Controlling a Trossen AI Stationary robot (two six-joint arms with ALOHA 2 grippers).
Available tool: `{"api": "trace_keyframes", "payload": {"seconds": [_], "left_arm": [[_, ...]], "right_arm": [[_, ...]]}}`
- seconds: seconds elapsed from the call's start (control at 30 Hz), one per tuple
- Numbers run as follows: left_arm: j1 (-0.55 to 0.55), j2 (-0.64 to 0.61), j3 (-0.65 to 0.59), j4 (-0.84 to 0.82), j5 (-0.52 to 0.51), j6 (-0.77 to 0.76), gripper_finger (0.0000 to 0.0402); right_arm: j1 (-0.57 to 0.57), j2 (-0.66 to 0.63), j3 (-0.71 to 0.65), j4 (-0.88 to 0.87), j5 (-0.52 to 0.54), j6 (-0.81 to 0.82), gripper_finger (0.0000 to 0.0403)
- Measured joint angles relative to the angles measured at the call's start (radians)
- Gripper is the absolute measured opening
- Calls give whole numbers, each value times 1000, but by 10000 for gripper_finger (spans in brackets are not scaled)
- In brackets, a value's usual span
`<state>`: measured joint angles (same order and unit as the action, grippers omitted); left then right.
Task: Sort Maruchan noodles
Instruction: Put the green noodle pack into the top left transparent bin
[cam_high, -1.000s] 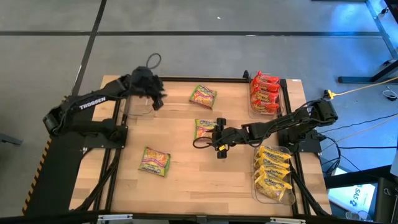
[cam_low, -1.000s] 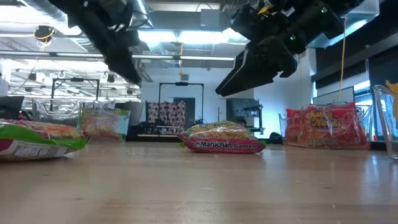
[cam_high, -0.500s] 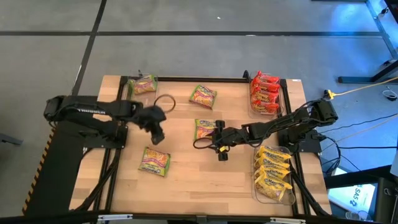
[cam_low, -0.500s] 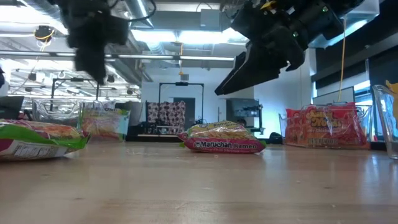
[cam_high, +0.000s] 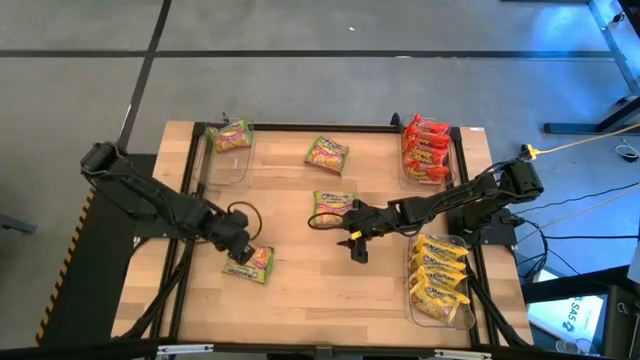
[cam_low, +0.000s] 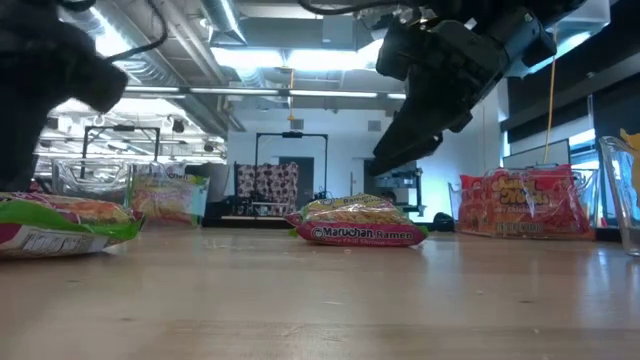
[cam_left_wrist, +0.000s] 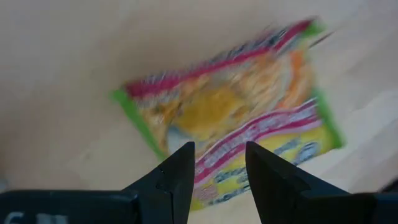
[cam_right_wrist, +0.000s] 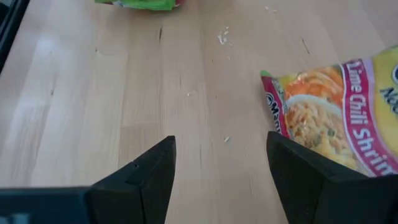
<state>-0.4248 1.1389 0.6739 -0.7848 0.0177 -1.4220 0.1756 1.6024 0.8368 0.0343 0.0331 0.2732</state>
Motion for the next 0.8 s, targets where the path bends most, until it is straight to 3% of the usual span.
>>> {"api": "trace_keyframes", "payload": {"seconds": [0.27, 0.5, 0.6, 0.7, 0.8], "left_arm": [[-90, 87, -21, 72, 1, -7, 135], [-89, 157, -21, 540, -19, 190, 135], [-66, 186, -21, 662, 15, 296, 135], [-61, 188, -20, 644, 86, 286, 135], [-97, 161, -20, 533, 158, 171, 135]], "right_arm": [[51, 0, 0, 3, 93, 7, 221], [53, 0, 0, 9, 149, -20, 221], [53, 0, 0, 9, 149, -20, 221], [54, 0, 0, 9, 148, -20, 221], [54, 0, 0, 8, 148, -20, 221]]}}
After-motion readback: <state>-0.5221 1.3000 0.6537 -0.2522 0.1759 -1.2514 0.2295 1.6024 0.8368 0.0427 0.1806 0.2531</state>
